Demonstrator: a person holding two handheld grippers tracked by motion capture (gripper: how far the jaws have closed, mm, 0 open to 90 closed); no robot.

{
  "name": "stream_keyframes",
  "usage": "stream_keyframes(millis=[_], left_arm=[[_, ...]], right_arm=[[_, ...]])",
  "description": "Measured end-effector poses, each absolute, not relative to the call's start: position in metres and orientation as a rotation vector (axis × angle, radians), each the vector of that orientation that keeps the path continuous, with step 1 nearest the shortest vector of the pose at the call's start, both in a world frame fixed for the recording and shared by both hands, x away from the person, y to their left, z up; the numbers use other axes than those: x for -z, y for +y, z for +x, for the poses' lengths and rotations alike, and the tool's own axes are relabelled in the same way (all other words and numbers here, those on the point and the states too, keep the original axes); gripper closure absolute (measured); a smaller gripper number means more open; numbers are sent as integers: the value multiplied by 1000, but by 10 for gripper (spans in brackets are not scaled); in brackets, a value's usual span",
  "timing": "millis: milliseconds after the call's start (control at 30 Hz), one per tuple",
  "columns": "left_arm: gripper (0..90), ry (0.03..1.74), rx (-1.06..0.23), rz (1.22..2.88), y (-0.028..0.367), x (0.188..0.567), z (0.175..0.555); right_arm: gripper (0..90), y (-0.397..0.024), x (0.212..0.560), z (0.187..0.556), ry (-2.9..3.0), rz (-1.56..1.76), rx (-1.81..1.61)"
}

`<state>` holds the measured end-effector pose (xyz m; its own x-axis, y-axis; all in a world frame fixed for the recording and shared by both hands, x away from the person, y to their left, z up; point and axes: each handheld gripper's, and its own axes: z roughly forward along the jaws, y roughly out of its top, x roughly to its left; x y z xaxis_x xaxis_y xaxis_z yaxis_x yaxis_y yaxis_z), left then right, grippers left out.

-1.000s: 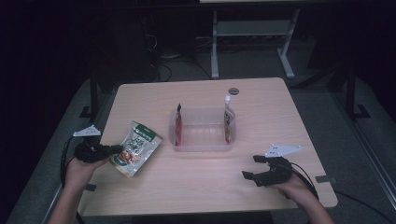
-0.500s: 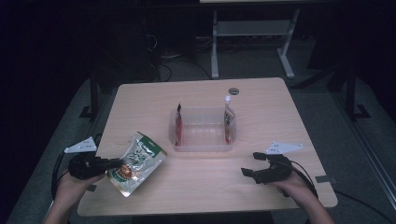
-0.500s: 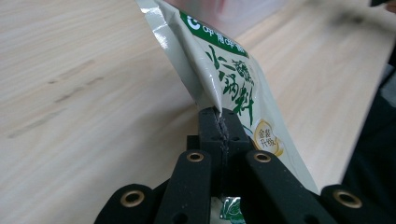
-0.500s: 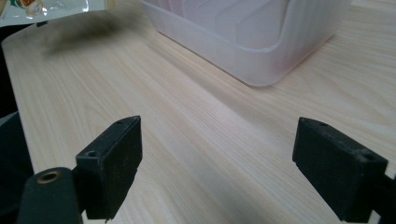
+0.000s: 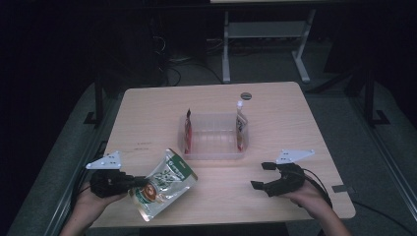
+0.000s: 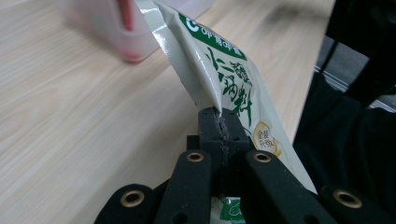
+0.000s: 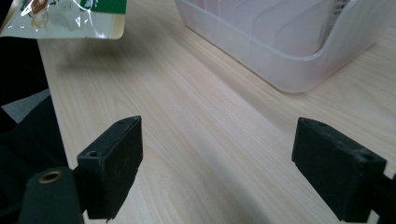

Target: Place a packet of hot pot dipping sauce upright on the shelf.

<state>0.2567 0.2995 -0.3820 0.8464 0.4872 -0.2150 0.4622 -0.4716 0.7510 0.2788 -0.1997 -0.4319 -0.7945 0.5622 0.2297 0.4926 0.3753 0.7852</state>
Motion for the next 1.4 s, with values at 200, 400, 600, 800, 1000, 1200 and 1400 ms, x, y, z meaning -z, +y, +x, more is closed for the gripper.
stream_keyframes(millis=[200,400,600,800,1000,1200,1400], left_arm=[[900,581,2,2156,267,379,260],[900,482,36,2187,238,379,268],[900,374,74,2207,210,378,278],[900,275,95,2205,188,376,288],[900,210,107,2204,174,375,294],[900,185,106,2202,170,377,294],[900,162,102,2182,168,376,292]], right_arm=[[157,-194,431,279,2599,945,-1425],[157,-185,431,280,2645,911,-1455],[157,-176,431,281,2686,888,-1501],[160,-171,429,283,2697,849,-1583],[170,-166,421,288,2698,806,-1658],[243,-158,420,290,2728,762,-1684],[364,-157,420,288,2748,734,-1732]])
